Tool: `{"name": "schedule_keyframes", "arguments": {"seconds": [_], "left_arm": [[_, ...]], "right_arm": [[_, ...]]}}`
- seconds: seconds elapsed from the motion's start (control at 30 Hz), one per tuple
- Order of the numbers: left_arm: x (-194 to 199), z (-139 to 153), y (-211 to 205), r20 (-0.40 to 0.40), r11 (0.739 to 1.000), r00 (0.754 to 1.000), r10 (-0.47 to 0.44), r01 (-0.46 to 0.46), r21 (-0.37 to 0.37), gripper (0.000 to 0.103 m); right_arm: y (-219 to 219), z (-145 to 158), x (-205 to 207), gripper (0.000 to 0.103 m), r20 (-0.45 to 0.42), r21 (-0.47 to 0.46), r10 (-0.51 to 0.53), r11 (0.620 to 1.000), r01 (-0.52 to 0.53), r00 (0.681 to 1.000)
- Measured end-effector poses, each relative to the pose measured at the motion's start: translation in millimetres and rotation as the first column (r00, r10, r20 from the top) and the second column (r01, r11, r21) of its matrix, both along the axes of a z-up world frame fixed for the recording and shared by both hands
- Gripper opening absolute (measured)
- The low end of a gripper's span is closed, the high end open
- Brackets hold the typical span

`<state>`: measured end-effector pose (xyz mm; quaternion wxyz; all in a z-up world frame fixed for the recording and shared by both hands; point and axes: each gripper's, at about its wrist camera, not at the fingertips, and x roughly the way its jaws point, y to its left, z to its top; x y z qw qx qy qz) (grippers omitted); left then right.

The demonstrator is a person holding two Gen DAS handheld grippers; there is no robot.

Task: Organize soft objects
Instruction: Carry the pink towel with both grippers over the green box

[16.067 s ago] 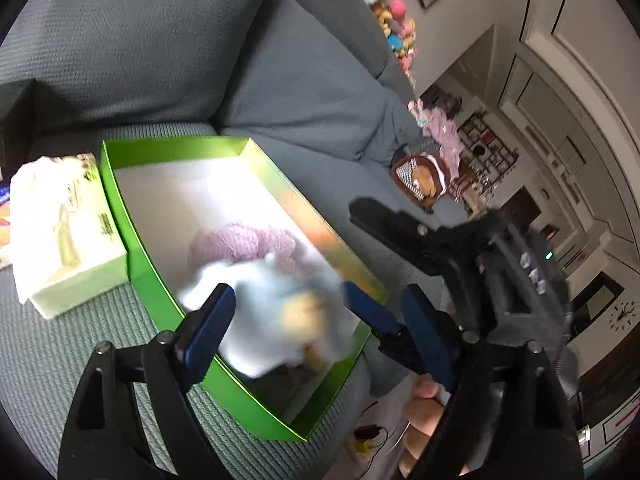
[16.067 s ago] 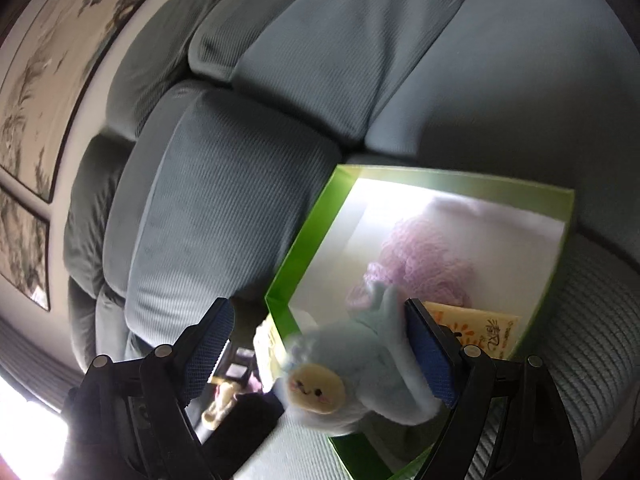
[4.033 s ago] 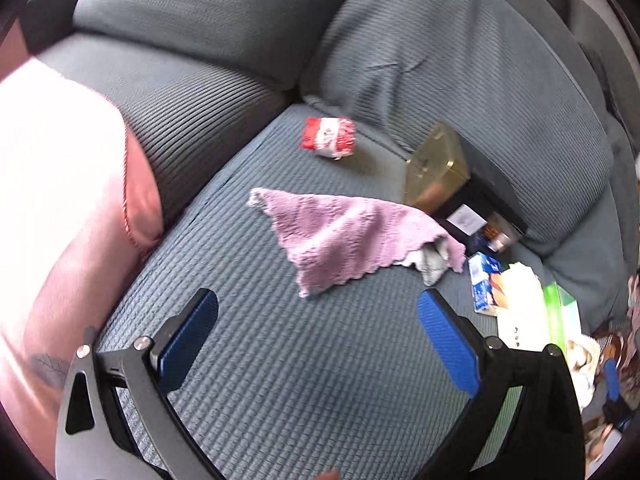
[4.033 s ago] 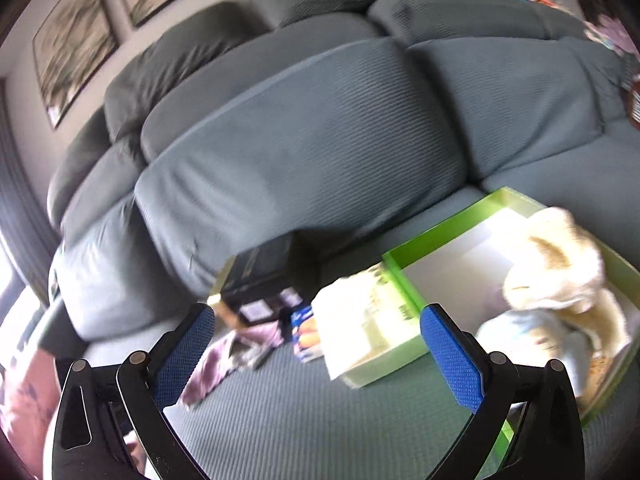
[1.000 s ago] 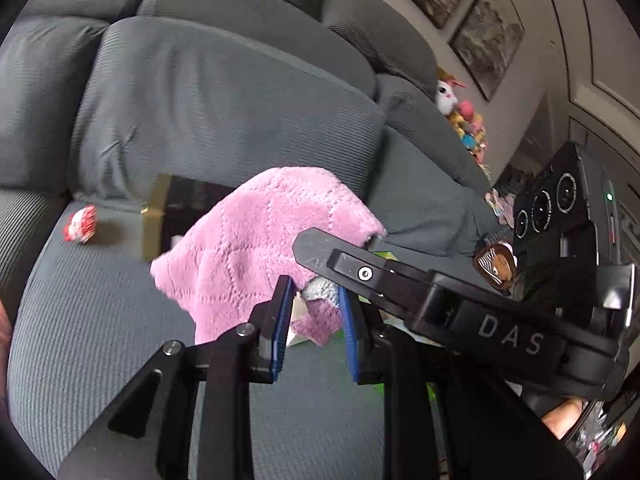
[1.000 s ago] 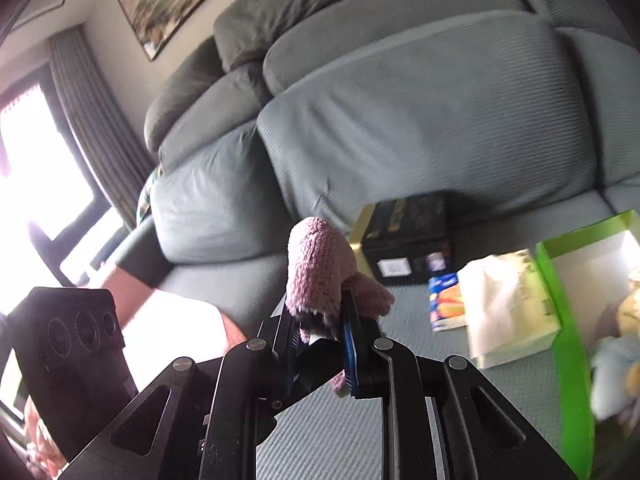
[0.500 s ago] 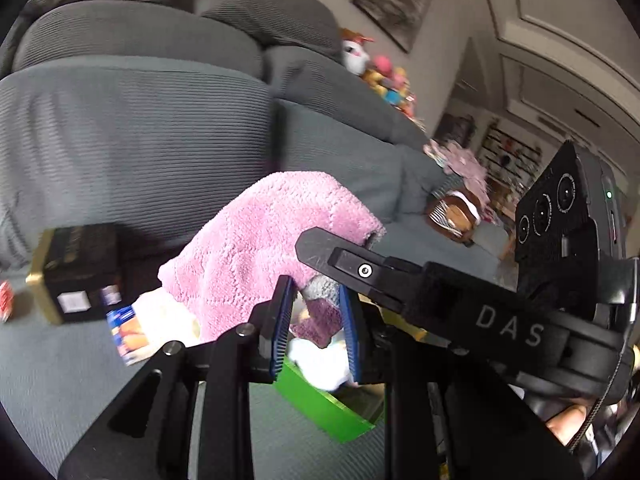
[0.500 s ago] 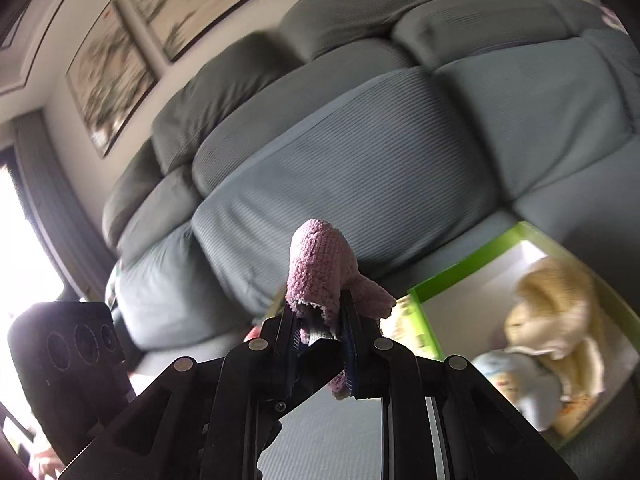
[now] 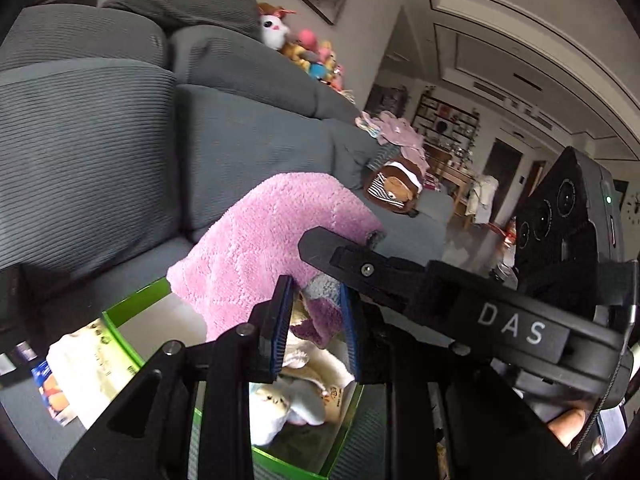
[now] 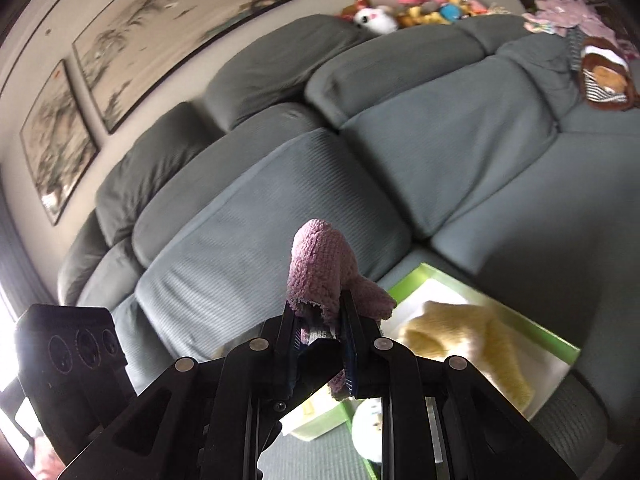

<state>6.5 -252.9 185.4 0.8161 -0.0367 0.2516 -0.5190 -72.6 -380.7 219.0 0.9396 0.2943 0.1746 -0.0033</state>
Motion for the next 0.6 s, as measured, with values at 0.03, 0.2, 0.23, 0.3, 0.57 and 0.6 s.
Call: {"name": "schedule_keyframes", "arguments": {"seconds": [0.03, 0.2, 0.23, 0.3, 0.57, 0.6], "left_arm": [[1, -2, -3, -0.003, 1.0, 1.0, -0.006, 0.006, 0.0, 0.023], [14, -21, -17, -0.059, 0.999, 0.998, -0.016, 0.019, 0.043, 0.023], [16, -25, -18, -0.075, 0.999, 0.997, -0.017, 0.02, 0.046, 0.023], [21, -36, -20, -0.123, 0.999, 0.992, -0.011, 0.016, 0.044, 0.023], [33, -54, -25, -0.206, 0.991, 0.976, 0.077, -0.053, 0.119, 0.024], [34, -55, -24, -0.208, 0.989, 0.974, 0.089, -0.062, 0.131, 0.024]], "right_arm": [[-3, -2, 1, 0.021, -0.004, 0.001, -0.012, 1.0, 0.012, 1.0], [-13, -13, 16, 0.021, -0.093, -0.039, -0.09, 0.995, 0.087, 0.992], [-16, -19, 20, 0.021, -0.115, -0.023, -0.093, 0.996, 0.091, 0.989], [-20, -26, 25, 0.021, -0.143, -0.004, -0.095, 0.995, 0.096, 0.985], [-25, -47, 44, 0.021, -0.268, -0.023, -0.139, 0.99, 0.138, 0.953], [-26, -50, 45, 0.021, -0.28, -0.024, -0.145, 0.989, 0.144, 0.949]]}}
